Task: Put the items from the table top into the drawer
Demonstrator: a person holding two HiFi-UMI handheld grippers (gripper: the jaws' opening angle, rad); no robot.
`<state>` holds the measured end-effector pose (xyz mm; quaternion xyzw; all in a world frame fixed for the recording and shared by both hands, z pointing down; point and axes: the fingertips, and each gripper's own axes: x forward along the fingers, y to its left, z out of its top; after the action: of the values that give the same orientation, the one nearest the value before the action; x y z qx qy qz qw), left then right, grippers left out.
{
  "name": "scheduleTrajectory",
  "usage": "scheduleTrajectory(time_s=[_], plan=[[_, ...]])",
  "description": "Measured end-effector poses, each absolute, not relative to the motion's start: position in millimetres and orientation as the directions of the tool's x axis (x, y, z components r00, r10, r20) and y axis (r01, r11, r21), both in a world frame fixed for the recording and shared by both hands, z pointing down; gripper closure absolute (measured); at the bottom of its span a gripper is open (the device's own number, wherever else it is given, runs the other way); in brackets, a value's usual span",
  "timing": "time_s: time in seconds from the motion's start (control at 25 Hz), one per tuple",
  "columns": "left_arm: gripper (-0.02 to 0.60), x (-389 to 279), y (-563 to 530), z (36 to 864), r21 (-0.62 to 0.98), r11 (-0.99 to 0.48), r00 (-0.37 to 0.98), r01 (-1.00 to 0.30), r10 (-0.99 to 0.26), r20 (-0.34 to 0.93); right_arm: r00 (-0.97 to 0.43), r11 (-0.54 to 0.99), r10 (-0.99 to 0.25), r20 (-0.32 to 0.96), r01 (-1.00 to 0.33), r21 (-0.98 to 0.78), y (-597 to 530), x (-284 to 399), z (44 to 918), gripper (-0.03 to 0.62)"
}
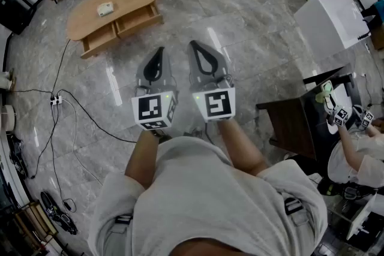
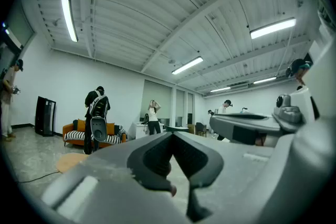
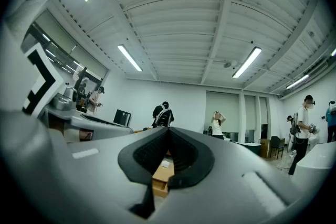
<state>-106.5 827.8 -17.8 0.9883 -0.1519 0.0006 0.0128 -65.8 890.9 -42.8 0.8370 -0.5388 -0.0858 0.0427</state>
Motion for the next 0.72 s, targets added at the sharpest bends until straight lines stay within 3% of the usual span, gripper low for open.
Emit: scheduleTrajectory(time_s=[0.32, 0.72], plan=[[0.561, -83, 850, -2, 0.040, -0.954, 0.954, -0.298, -0.296, 0.035, 0.413, -0.421, -0.907, -0.083, -0.895, 0.150, 916, -43, -29, 0.588], [0.561, -20, 790, 20, 0.094, -0.952, 0.956, -0.292, -0.289, 0.043, 0.383, -0.385, -0.922, -0.048, -0.923, 0.026, 862, 14, -1, 0.588]])
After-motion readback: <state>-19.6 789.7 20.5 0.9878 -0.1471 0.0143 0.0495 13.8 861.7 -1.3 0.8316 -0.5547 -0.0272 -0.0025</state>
